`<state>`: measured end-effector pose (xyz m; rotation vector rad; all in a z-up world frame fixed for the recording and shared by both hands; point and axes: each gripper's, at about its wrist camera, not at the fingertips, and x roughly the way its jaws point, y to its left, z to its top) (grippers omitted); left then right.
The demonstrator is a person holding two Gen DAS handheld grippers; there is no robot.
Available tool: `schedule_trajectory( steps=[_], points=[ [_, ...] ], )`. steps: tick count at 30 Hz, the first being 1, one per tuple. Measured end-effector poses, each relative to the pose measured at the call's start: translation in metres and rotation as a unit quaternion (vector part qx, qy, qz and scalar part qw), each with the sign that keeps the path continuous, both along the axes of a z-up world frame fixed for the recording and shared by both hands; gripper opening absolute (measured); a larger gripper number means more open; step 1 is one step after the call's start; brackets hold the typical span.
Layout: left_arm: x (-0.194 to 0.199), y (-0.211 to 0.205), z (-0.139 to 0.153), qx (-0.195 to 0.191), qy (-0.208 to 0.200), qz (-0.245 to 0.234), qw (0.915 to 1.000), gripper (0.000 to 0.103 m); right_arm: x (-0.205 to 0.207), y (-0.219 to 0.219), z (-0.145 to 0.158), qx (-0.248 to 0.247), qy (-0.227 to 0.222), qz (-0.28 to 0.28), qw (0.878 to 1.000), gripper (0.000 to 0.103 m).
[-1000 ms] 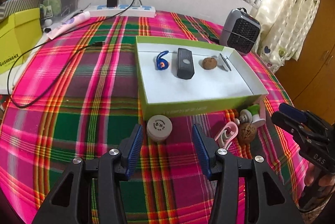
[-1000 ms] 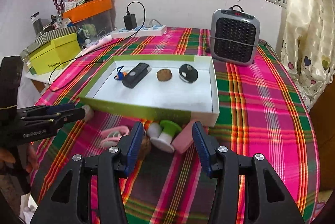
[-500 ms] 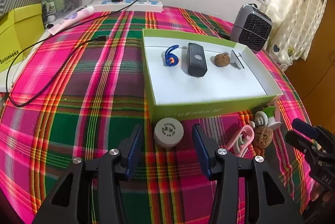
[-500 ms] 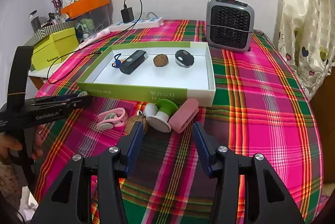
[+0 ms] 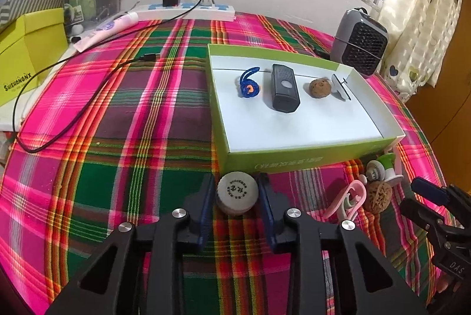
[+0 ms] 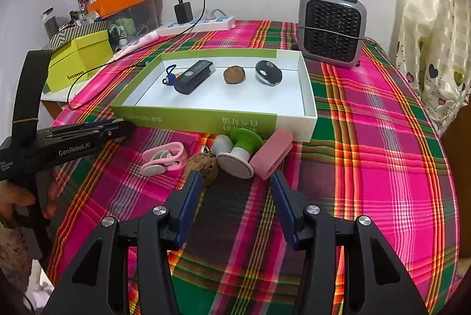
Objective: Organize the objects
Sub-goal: 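Grasp the white round container with the left tool, then lift the white container with the left tool while the right tool approaches the walnut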
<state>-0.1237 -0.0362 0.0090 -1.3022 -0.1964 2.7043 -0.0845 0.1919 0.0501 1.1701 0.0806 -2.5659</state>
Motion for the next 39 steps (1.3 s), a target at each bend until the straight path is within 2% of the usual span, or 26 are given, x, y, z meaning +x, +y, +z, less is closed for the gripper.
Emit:
schedule_trajectory(
  steps=[17, 35, 37, 39],
  points=[
    [0.022, 0.002, -0.002, -0.001, 0.01, -0.014, 0.9998, 0.027, 0.0, -0.016, -0.005, -0.007, -0.006, 0.012, 1.0, 0.05],
    [0.023, 0.001, -0.003, 0.005, 0.011, -0.015, 0.9998, 0.027, -0.016, -0.031, -0.019, -0.007, -0.021, -0.001, 1.0, 0.05],
    [0.024, 0.001, -0.003, 0.004, 0.011, -0.015, 0.9998, 0.027, -0.018, -0.031, -0.02, -0.009, -0.024, -0.004, 1.0, 0.048],
    [0.023, 0.001, -0.003, 0.004, 0.011, -0.015, 0.9998, 0.027, -0.019, -0.03, -0.021, -0.01, -0.026, -0.009, 1.0, 0.039]
  ],
)
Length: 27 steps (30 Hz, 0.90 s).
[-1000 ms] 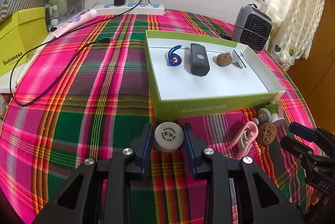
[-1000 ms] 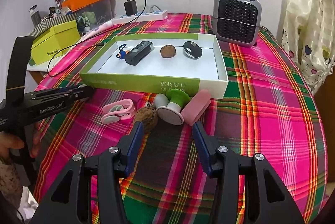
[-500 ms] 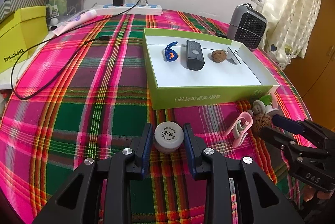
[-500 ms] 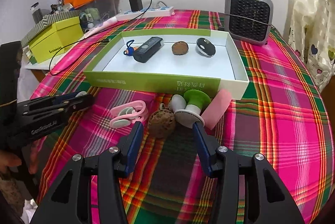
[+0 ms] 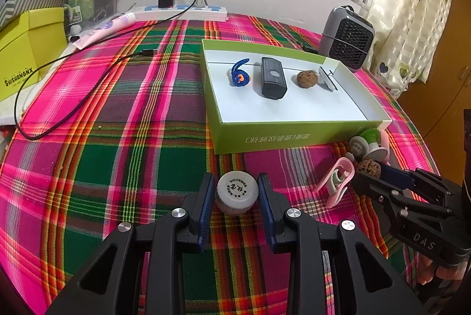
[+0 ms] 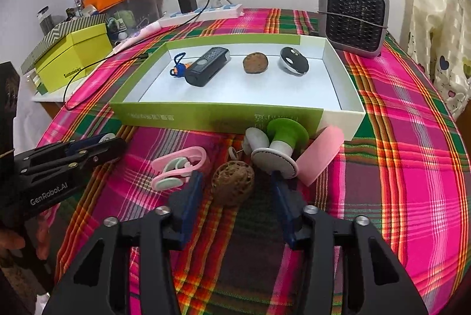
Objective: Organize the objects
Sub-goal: 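Lift the white container with the left tool while the right tool approaches the walnut, then close the right tool on the brown walnut and lift it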
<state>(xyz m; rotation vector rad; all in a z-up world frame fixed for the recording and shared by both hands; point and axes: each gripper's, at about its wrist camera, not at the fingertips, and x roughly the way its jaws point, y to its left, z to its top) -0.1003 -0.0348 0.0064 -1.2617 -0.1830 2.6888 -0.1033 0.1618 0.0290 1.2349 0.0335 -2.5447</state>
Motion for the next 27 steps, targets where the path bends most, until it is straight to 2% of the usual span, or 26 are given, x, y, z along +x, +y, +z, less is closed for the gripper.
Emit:
schedule_trajectory(
  steps=[7, 27],
  points=[
    [0.0003, 0.0007, 0.0002, -0.001, 0.0, 0.0, 1.0, 0.027, -0.0004, 0.0013, 0.0001, -0.003, 0.0, 0.0, 1.0, 0.033],
    [0.0006, -0.0009, 0.0005, -0.001, 0.0, 0.0, 1.0, 0.027, 0.0029, -0.0001, 0.0006, -0.004, 0.001, 0.003, 1.0, 0.033]
  ],
)
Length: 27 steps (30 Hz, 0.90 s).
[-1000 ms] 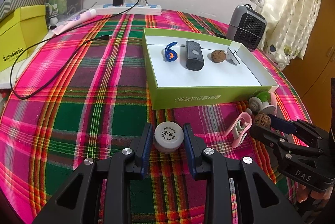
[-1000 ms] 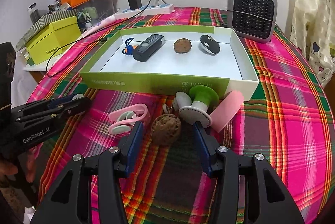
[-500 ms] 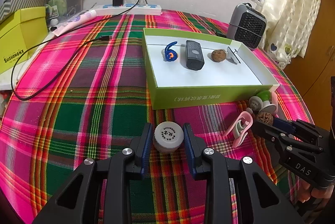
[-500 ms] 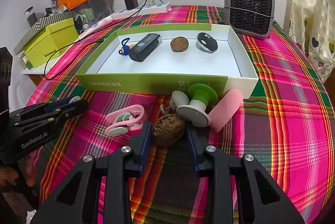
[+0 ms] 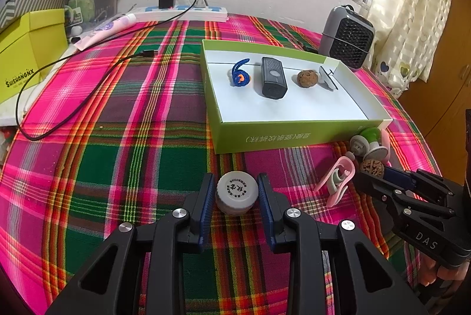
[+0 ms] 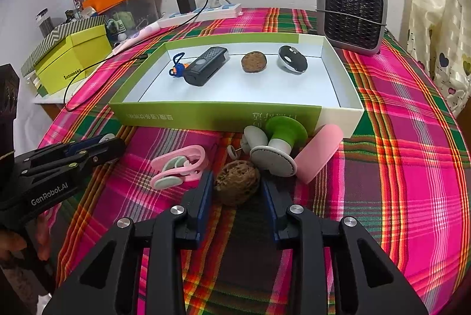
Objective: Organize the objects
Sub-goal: 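Close the right tool on the brown walnut and lift it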
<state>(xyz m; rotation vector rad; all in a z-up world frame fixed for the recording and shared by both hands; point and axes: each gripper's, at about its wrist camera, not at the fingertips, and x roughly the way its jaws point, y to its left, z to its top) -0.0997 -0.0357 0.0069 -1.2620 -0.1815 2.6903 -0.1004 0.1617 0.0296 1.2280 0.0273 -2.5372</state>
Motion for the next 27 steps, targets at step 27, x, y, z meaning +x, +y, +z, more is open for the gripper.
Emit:
schedule_trajectory(
  steps=[27],
  points=[
    [-0.004, 0.005, 0.037, 0.003, 0.031, -0.024, 0.9992, 0.027, 0.002, 0.002, 0.03, -0.01, 0.034, 0.018, 0.999, 0.033]
  ],
)
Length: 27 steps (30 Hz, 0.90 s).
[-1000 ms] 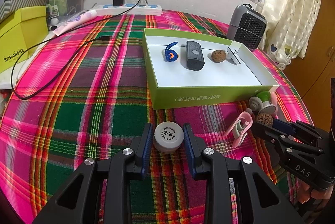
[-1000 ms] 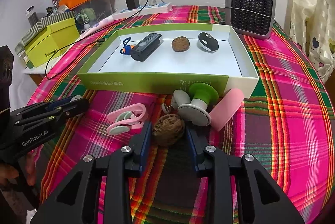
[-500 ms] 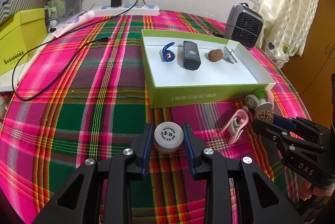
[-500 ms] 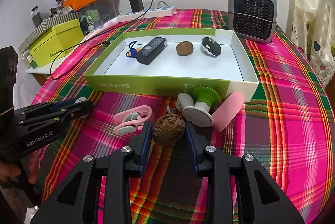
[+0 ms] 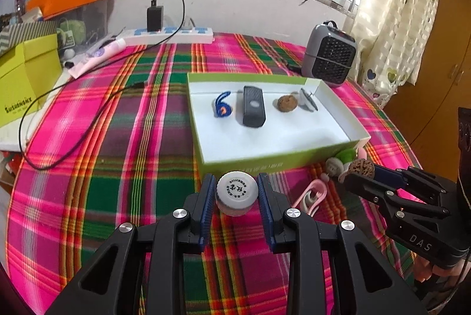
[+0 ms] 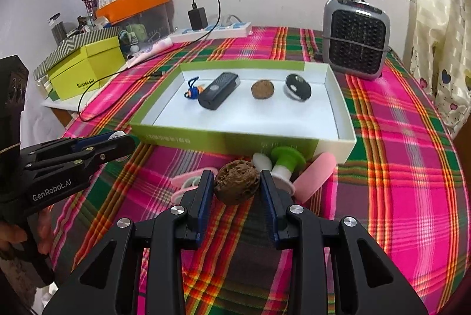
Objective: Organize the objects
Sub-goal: 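Close the right tool on the brown walnut and lift it, then carry the walnut with the right tool while the left tool carries the container into the box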
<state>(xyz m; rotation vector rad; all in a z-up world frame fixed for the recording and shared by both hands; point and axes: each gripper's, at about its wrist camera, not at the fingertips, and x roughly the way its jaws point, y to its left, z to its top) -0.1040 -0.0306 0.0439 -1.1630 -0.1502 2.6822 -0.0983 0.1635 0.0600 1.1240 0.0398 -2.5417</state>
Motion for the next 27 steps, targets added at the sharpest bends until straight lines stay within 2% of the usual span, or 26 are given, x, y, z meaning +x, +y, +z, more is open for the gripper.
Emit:
schedule_trajectory(
  steps=[13, 27],
  points=[
    [-0.038, 0.003, 0.008, 0.003, 0.0, -0.004, 1.0, 0.027, -0.041, -0.003, 0.017, 0.004, 0.01, 0.01, 1.0, 0.033],
    [-0.077, 0.008, -0.006, -0.002, -0.02, -0.004, 0.9998, 0.027, -0.099, -0.022, 0.003, 0.024, -0.016, 0.035, 0.999, 0.033]
  ],
)
